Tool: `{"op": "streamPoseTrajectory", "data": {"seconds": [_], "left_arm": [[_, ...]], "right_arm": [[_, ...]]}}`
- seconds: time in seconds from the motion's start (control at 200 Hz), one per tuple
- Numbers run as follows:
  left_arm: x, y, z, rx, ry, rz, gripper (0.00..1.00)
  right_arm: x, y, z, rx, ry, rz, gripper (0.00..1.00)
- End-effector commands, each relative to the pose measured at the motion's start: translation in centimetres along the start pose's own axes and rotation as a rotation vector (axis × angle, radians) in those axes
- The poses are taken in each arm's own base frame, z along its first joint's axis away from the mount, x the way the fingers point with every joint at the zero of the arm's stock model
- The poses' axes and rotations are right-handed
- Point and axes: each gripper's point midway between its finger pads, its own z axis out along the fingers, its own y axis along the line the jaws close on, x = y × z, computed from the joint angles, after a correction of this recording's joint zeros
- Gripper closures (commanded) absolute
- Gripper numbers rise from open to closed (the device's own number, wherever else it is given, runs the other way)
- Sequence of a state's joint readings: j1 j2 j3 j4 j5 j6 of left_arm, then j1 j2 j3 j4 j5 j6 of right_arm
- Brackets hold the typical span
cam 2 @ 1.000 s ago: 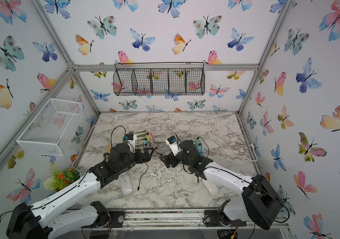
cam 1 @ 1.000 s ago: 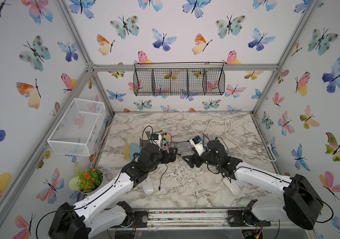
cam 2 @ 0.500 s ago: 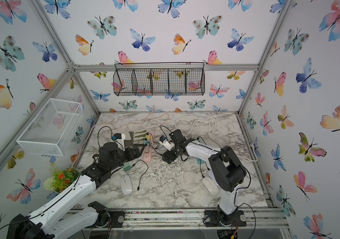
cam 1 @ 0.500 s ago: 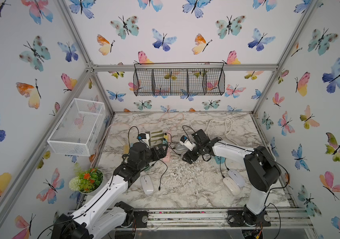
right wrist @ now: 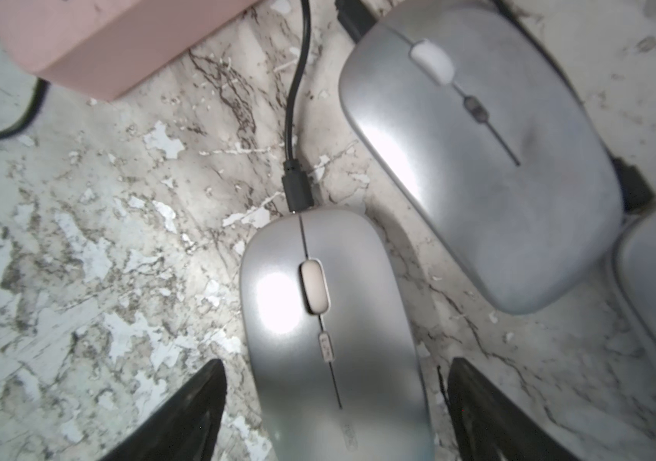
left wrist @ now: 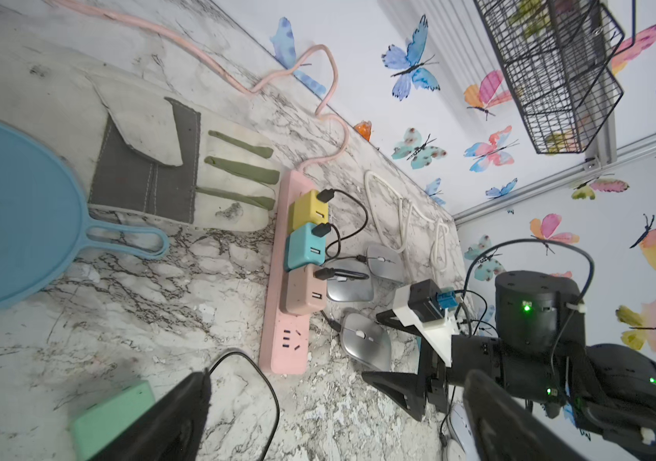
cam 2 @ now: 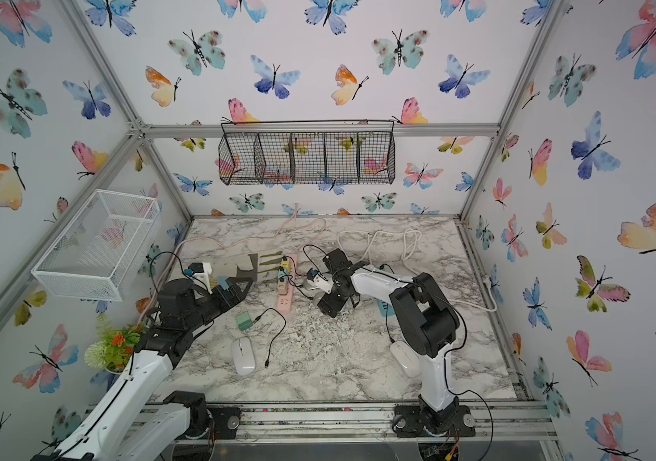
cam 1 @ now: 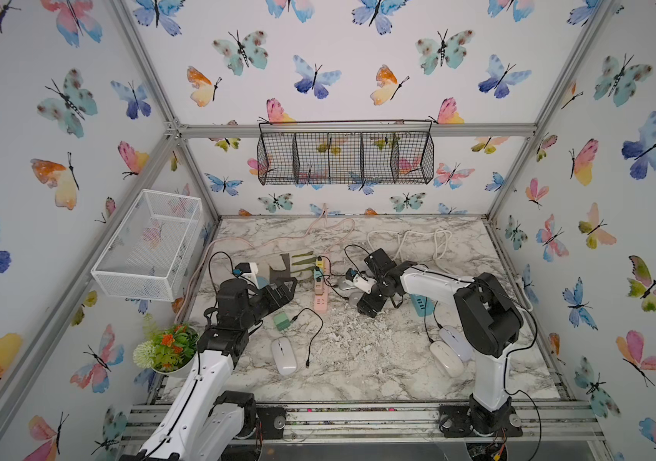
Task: Unplug the wireless mouse
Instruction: Pick up the mouse from the center of the board.
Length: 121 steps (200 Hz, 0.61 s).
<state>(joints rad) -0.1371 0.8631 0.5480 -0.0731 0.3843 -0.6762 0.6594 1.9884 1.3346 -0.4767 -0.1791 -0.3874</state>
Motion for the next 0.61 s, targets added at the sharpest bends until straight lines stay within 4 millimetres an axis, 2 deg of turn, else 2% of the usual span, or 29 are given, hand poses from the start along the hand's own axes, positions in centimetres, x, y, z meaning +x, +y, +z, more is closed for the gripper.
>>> {"op": "streamPoseTrajectory", "data": {"seconds": [0.0, 0.335, 0.43, 0.526, 0.601], "left_arm": [[0.6, -0.4, 0.1, 0.019, 0.060, 0.025, 0.00], [0.9, -0.2, 0.1, 0.008, 0.074, 0.029, 0.01], [0.9, -0.2, 0.1, 0.008, 0.076, 0.029, 0.00], [0.9, -0.1, 0.1, 0.002, 0.074, 0.030, 0.00], [0.8, 0.1, 0.2, -0.010, 0.073, 0.031, 0.00]], "right_arm": [[0.8, 0.4, 0.6, -0.056, 0.044, -0.016, 0.13], [1.6, 0.8, 2.1, -0.100, 0.089, -0.012, 0.20], [2.3, 1.0, 2.2, -0.106, 0.108, -0.013, 0.26], [2.6, 1.2, 2.0, -0.108, 0.105, -0.015, 0.39], [2.5, 1.6, 1.6, -0.116, 0.081, -0.016, 0.44]]}}
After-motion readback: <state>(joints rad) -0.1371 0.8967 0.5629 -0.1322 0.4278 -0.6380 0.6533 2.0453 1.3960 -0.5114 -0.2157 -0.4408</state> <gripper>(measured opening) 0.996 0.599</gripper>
